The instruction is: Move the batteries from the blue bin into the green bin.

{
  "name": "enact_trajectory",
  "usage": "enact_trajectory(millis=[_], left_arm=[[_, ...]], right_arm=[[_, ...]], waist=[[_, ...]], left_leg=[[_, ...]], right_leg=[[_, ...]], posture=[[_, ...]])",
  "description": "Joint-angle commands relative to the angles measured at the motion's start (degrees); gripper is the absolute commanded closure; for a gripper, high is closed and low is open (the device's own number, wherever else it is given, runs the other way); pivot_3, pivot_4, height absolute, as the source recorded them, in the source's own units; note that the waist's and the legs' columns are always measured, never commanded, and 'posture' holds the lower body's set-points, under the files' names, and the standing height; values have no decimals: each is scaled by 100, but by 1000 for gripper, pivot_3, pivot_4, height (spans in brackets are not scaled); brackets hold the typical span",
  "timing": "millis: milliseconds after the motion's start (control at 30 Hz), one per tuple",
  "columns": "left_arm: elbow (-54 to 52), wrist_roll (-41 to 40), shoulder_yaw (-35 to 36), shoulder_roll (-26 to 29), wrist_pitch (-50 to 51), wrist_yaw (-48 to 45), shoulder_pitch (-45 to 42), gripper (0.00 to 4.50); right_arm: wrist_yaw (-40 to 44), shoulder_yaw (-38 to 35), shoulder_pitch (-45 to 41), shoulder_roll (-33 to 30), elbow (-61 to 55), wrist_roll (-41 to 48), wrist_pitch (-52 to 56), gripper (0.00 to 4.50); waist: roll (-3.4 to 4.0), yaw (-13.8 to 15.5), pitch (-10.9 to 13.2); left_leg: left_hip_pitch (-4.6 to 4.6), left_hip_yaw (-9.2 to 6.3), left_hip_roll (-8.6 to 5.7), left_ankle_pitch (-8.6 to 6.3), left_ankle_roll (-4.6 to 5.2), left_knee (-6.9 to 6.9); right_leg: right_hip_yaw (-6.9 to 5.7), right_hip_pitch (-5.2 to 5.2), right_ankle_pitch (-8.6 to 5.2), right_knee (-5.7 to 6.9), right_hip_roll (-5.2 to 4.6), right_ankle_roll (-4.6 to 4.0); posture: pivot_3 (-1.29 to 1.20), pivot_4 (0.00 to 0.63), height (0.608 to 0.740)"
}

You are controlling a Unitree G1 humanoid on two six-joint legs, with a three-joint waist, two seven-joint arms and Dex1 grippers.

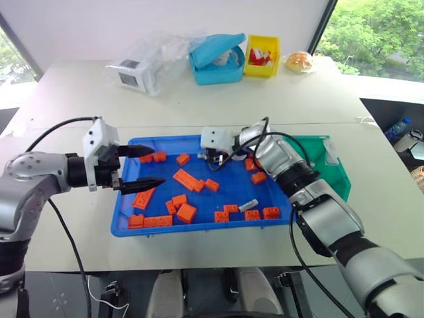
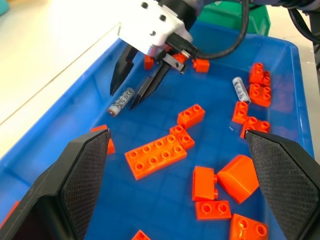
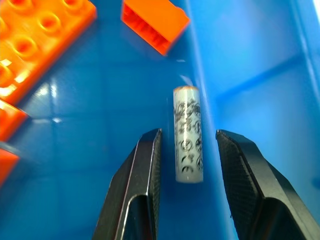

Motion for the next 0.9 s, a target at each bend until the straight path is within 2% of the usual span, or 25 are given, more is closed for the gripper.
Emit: enact_trajectory(millis=[33, 67, 133, 300, 367, 467, 567, 700, 767, 900], left_arm=[[-143, -40, 198, 0, -116, 32, 6, 0], [-144, -39, 198, -3, -126, 29, 22, 0], [-147, -37, 196, -5, -148, 13, 51, 0], [-125, -34, 95, -34, -196, -72, 15, 0], [-97, -73, -18, -79, -184, -138, -78, 0], [-121, -225, -139, -181, -67, -233, -225, 0], [-165, -298, -276, -264, 5, -298, -349, 0], [-98, -243, -449, -328, -34, -429, -448, 0], [-36, -217, -569, -362, -56, -535, -533, 0], [146, -112, -774, -433, -122, -682, -746, 0]], right_arm=[[205, 56, -27, 7, 79, 42, 114, 3268], [276, 52, 4, -1, 46, 71, 180, 3551], [372, 46, 63, -18, -39, 115, 263, 4487], [746, -184, 288, -130, -886, 499, 992, 4482], [1006, -540, 474, -413, -2007, 916, 1857, 4482], [1210, -1233, 722, -1149, -3582, 1452, 3010, 4482], [1169, -2040, 955, -2076, -4509, 1832, 3882, 4482], [992, -2870, 1655, -3295, -5035, 2054, 4383, 4482], [926, -3326, 2330, -3839, -5185, 2115, 4446, 4482], [632, -3904, 3311, -4268, -5301, 2300, 4539, 4482]], waist=[[0, 0, 0], [0, 0, 0], [-2, 0, -1], [-2, 6, -1], [-1, 32, 0], [5, 134, 4], [3, 201, 3], [-2, 265, 0], [-2, 265, 1], [-1, 223, 1]], left_leg=[[0, 0, 0, 0, 0, 0], [0, 0, 0, 0, 0, 0], [0, 0, 0, 0, 0, 0], [2, 0, 0, 0, 0, 0], [0, -1, 0, 0, 0, 0], [-11, 0, -2, 0, 0, 1], [-16, 2, -4, 0, 0, 4], [-13, 0, -4, -3, 3, 2], [-12, 2, -4, -4, 5, 2], [-6, 3, -4, -4, 6, -2]], right_leg=[[0, 0, 0, 0, 0, 0], [0, 0, 0, 0, 0, 0], [0, 1, 0, 0, 0, 0], [0, 3, 0, 0, 0, 0], [-1, 2, 0, -1, 0, 0], [-2, -7, 0, -1, -4, 0], [-2, -11, 0, -4, -6, 1], [-8, -1, -10, -24, -6, -16], [-7, 0, -11, -26, -5, -17], [1, -1, -11, -24, 0, -15]], posture=[[0, 150, 736], [0, 150, 736], [0, 150, 736], [0, 150, 736], [0, 150, 736], [0, 150, 736], [0, 150, 736], [0, 150, 736], [0, 150, 736], [0, 150, 736]])
